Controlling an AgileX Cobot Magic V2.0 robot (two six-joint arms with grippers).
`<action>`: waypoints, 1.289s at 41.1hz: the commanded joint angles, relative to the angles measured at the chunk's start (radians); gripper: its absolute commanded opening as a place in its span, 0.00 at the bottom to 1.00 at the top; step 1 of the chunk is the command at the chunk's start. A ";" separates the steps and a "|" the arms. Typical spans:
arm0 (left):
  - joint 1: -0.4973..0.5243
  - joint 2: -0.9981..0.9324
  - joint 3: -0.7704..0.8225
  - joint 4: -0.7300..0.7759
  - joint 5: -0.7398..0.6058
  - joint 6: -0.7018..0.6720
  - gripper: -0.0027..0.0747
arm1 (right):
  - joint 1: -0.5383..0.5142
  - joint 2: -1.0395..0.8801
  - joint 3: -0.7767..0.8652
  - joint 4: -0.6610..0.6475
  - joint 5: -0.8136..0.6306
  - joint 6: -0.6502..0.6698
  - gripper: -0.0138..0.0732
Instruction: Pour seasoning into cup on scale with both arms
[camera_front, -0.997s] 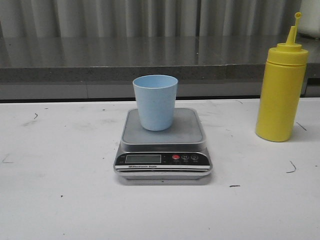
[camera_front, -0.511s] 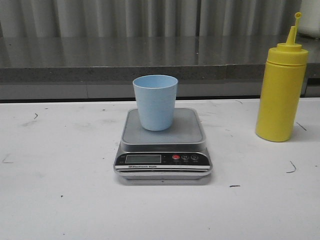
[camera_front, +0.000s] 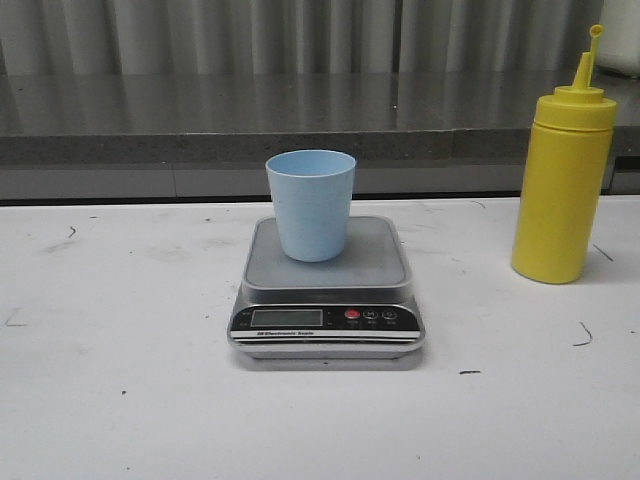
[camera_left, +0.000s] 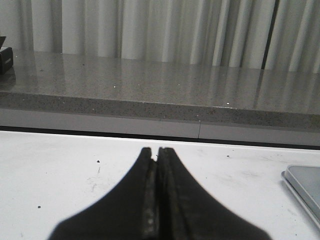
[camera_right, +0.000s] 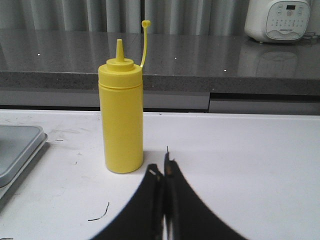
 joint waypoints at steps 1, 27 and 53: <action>-0.002 -0.016 0.023 -0.010 -0.083 -0.001 0.01 | 0.003 -0.016 -0.005 0.010 -0.094 -0.013 0.08; -0.002 -0.016 0.023 -0.010 -0.083 -0.001 0.01 | 0.007 -0.017 -0.005 0.012 -0.089 -0.013 0.08; -0.002 -0.016 0.023 -0.010 -0.083 -0.001 0.01 | 0.036 -0.016 -0.005 0.011 -0.082 -0.013 0.08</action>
